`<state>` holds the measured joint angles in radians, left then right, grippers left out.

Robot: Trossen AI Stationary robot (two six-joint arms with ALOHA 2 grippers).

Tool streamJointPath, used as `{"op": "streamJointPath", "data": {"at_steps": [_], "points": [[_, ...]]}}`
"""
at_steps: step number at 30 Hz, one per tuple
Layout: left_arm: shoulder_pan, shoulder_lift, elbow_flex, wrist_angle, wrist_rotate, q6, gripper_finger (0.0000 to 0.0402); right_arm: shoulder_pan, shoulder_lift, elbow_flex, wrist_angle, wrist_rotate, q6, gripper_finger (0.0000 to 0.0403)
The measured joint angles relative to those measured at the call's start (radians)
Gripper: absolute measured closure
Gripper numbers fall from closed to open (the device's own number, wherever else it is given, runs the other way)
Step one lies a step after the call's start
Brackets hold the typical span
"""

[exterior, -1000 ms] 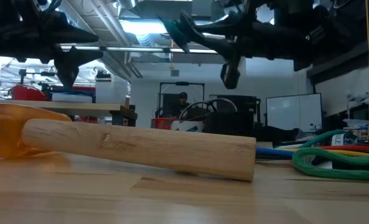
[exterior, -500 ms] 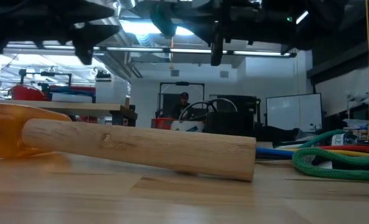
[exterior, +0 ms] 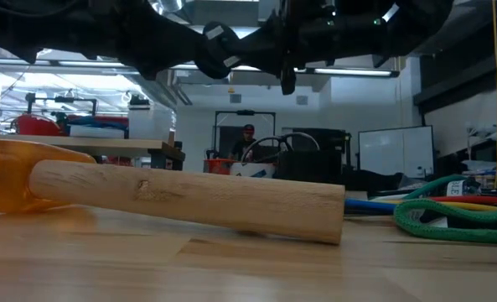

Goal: Coil cords
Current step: Uncoil the blue wire from the spool

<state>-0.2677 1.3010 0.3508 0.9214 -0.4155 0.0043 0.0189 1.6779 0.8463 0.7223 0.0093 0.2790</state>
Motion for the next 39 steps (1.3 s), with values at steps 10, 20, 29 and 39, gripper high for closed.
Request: {"op": "streamJointPath", "data": {"at_steps": [10, 20, 29, 39], "points": [[-0.013, -0.007, 0.000, -0.001, -0.025, -0.017, 0.0247, -0.007, -0.013, 0.000, -0.080, -0.020, -0.038, 0.0359], [-0.031, -0.012, 0.012, 0.013, -0.025, -0.020, 0.0247, -0.013, -0.172, 0.000, -0.257, 0.004, -0.121, 0.0359], [0.007, -0.012, 0.096, 0.013, -0.024, 0.065, 0.0247, -0.013, -0.400, 0.000, -0.492, 0.122, -0.182, 0.0359], [0.042, -0.013, 0.212, 0.014, -0.023, 0.113, 0.0247, -0.013, -0.511, 0.000, -0.588, 0.122, -0.188, 0.0359]]}}
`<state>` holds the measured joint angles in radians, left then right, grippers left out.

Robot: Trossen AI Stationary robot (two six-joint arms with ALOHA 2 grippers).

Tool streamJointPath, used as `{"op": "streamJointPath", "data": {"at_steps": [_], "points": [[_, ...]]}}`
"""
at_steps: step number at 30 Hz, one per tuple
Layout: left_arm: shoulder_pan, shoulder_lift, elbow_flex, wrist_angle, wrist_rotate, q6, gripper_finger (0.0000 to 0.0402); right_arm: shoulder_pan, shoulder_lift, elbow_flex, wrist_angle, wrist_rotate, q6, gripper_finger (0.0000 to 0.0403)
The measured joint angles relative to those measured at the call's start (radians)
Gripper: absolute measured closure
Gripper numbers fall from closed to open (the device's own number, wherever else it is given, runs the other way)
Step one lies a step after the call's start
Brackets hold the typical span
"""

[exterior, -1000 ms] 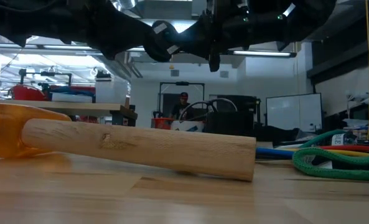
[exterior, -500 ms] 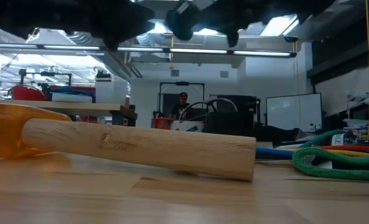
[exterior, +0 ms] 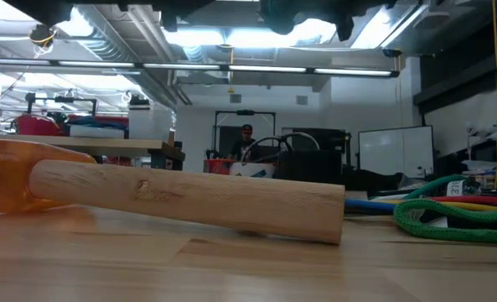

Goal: Coil cords
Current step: Uncoil the blue wire from the spool

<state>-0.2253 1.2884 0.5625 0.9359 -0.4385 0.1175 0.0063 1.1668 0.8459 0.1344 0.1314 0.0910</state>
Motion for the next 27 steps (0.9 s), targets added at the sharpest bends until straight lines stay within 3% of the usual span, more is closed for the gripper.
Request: {"op": "streamJointPath", "data": {"at_steps": [12, 19, 27], "points": [[0.012, 0.001, 0.005, -0.012, 0.000, -0.009, 0.0247, 0.001, -0.003, 0.000, 0.002, -0.003, 0.015, 0.0359], [0.035, 0.050, 0.005, -0.008, 0.000, -0.047, 0.0247, 0.056, 0.038, 0.000, 0.139, -0.003, -0.010, 0.0359], [0.044, 0.085, 0.005, 0.071, 0.003, -0.049, 0.0247, 0.080, 0.087, 0.000, 0.162, 0.062, -0.033, 0.0359]]}}
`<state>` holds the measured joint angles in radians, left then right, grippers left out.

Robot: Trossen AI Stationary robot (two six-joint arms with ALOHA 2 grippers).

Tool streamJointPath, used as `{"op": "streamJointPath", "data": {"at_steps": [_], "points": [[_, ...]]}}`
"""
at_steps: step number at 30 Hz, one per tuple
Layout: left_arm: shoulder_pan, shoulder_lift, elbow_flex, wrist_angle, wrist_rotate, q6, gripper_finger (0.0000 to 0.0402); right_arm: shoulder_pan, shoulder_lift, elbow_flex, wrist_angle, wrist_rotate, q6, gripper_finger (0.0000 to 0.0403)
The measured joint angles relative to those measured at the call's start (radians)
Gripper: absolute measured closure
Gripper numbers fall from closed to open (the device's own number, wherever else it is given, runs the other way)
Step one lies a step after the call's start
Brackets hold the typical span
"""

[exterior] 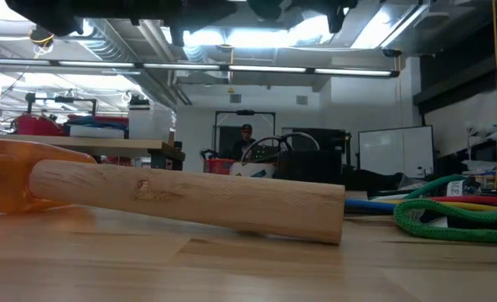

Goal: Coil cords
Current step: Uncoil the blue wire from the spool

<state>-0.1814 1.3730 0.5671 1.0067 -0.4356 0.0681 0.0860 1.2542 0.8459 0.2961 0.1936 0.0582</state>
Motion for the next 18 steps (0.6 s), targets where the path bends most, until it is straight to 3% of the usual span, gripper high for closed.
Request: {"op": "streamJointPath", "data": {"at_steps": [14, 18], "points": [[-0.001, 0.002, 0.000, 0.000, 0.017, -0.016, 0.0247, 0.000, 0.039, 0.000, 0.063, 0.005, 0.000, 0.0359], [-0.001, 0.002, 0.000, -0.001, 0.017, -0.016, 0.0263, 0.000, 0.039, 0.000, 0.062, -0.002, 0.000, 0.0359]]}}
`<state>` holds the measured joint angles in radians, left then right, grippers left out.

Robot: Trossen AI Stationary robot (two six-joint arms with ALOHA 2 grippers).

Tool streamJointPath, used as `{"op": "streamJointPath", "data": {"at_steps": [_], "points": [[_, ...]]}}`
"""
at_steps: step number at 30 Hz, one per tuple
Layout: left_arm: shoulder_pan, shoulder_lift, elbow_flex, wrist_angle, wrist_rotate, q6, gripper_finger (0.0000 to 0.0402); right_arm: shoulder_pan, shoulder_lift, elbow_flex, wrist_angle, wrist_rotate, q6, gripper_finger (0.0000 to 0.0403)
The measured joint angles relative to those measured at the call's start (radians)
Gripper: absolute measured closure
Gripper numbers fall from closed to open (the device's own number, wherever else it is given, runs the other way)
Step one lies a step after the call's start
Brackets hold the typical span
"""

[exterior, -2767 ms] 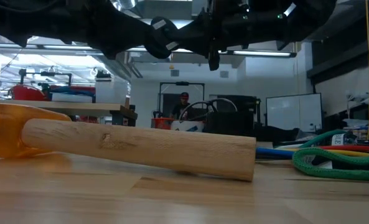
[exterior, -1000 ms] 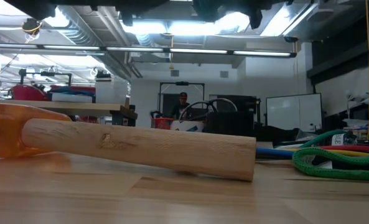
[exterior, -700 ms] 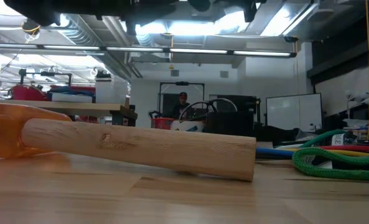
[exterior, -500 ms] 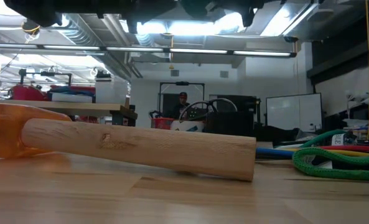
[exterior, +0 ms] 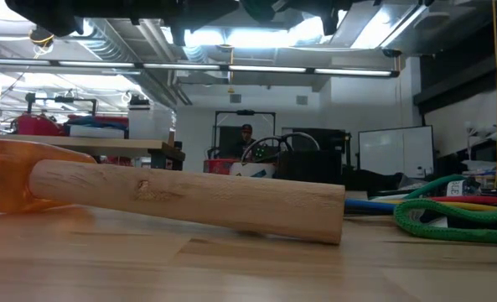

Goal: Coil cords
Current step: Uncoil the blue wire from the spool

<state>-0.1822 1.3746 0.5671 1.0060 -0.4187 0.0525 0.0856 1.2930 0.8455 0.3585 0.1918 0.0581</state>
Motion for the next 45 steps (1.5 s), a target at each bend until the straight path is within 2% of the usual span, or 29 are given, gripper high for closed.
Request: {"op": "streamJointPath", "data": {"at_steps": [11, 13, 21, 26, 37, 45], "points": [[0.000, 0.000, 0.000, -0.001, 0.000, 0.006, 0.0383, 0.000, 0.000, 0.000, 0.000, 0.000, 0.000, 0.0359], [0.000, 0.000, 0.000, -0.003, 0.000, 0.006, 0.0395, 0.000, 0.000, 0.000, 0.000, 0.000, 0.001, 0.0359], [0.000, 0.000, 0.000, -0.067, -0.001, -0.001, 0.0398, 0.000, 0.000, 0.000, 0.031, -0.007, 0.027, 0.0359], [0.000, 0.000, 0.000, -0.091, -0.001, -0.023, 0.0400, 0.000, 0.000, 0.000, 0.095, -0.058, 0.029, 0.0359], [0.004, 0.000, 0.000, -0.078, 0.005, -0.019, 0.0401, -0.001, 0.014, 0.000, 0.111, -0.310, 0.172, 0.0359], [0.028, 0.000, 0.000, -0.074, -0.003, -0.068, 0.0401, 0.000, 0.130, 0.000, 0.111, -0.446, 0.211, 0.0359]]}}
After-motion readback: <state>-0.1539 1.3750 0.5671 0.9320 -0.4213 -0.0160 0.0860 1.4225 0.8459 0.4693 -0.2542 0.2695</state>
